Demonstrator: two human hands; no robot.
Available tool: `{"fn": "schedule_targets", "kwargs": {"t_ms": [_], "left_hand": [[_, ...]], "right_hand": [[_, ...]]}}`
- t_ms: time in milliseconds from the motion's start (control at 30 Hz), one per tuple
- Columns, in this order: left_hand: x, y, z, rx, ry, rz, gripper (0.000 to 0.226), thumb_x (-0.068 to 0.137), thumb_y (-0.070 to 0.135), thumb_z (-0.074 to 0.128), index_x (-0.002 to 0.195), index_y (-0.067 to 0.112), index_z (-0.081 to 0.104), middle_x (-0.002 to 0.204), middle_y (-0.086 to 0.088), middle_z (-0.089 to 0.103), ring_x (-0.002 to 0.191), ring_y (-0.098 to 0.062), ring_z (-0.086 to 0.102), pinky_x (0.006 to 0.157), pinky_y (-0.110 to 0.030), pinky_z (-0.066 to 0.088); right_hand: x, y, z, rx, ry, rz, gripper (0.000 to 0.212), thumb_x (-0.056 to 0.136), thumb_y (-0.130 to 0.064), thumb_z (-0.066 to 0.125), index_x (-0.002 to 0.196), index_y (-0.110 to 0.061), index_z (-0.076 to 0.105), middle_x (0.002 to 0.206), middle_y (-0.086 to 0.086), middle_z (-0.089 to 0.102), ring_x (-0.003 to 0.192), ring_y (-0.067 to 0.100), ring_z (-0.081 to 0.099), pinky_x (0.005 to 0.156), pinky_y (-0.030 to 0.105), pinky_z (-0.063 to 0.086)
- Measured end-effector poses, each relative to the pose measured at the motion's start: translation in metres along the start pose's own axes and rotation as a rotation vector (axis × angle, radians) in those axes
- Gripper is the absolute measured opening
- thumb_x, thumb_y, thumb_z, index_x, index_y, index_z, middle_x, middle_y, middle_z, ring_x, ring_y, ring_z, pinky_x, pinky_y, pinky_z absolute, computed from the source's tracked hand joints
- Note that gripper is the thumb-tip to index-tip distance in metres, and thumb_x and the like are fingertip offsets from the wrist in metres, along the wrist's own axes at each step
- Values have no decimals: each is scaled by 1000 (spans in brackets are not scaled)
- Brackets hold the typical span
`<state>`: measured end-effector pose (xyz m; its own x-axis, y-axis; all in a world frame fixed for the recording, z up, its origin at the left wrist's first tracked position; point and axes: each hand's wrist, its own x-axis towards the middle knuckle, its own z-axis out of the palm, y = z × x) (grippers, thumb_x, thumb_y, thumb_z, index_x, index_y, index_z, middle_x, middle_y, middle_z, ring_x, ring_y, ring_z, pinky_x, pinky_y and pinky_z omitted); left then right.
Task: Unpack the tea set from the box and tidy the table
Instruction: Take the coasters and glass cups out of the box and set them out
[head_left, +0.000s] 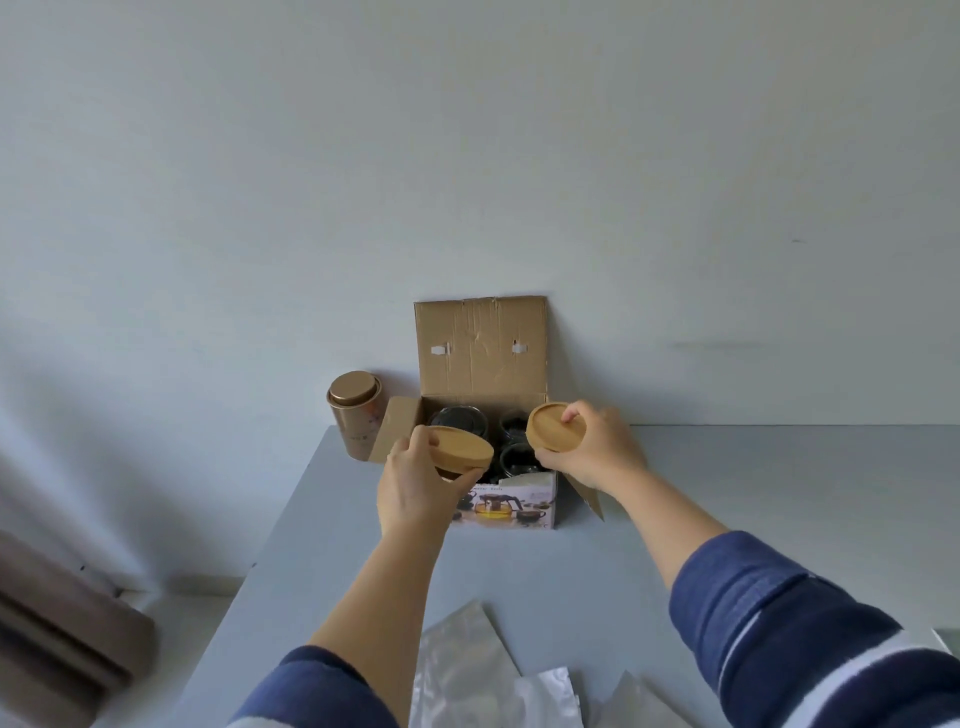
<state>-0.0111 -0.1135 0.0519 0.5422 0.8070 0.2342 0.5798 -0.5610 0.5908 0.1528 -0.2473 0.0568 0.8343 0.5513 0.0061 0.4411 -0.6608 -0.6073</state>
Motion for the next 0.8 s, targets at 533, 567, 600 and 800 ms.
{"fn": "schedule_targets", "kwargs": {"t_ms": [533, 567, 600, 800], "left_hand": [[-31, 130, 111, -311, -54, 116, 62, 65, 47, 83, 112, 18, 54, 117, 3, 60, 107, -20, 56, 82, -31, 45], [-32, 140, 125, -313, -52, 101, 63, 64, 47, 84, 112, 18, 55, 116, 3, 60, 107, -20, 56, 80, -29, 44], [-34, 150, 139, -318, -47, 93, 62, 64, 47, 84, 111, 18, 55, 115, 3, 61, 106, -19, 57, 78, -28, 43], [-34, 199, 237, -401, -95, 12, 55, 65, 39, 86, 106, 23, 53, 118, 4, 61, 112, -16, 56, 82, -23, 41]], "right_hand": [[12, 145, -92, -50, 131, 85, 55, 62, -51, 76, 109, -33, 52, 115, 0, 42, 113, 23, 46, 83, 34, 50], [19, 163, -100, -59, 116, 92, 55, 62, -50, 76, 109, -33, 52, 114, 0, 42, 113, 23, 46, 83, 34, 50], [26, 180, -106, -64, 100, 99, 55, 62, -49, 76, 109, -33, 52, 114, 1, 42, 113, 23, 46, 83, 33, 50], [72, 280, -127, -119, 43, 158, 54, 65, -48, 76, 109, -31, 52, 118, 1, 42, 114, 23, 45, 83, 33, 49]]}}
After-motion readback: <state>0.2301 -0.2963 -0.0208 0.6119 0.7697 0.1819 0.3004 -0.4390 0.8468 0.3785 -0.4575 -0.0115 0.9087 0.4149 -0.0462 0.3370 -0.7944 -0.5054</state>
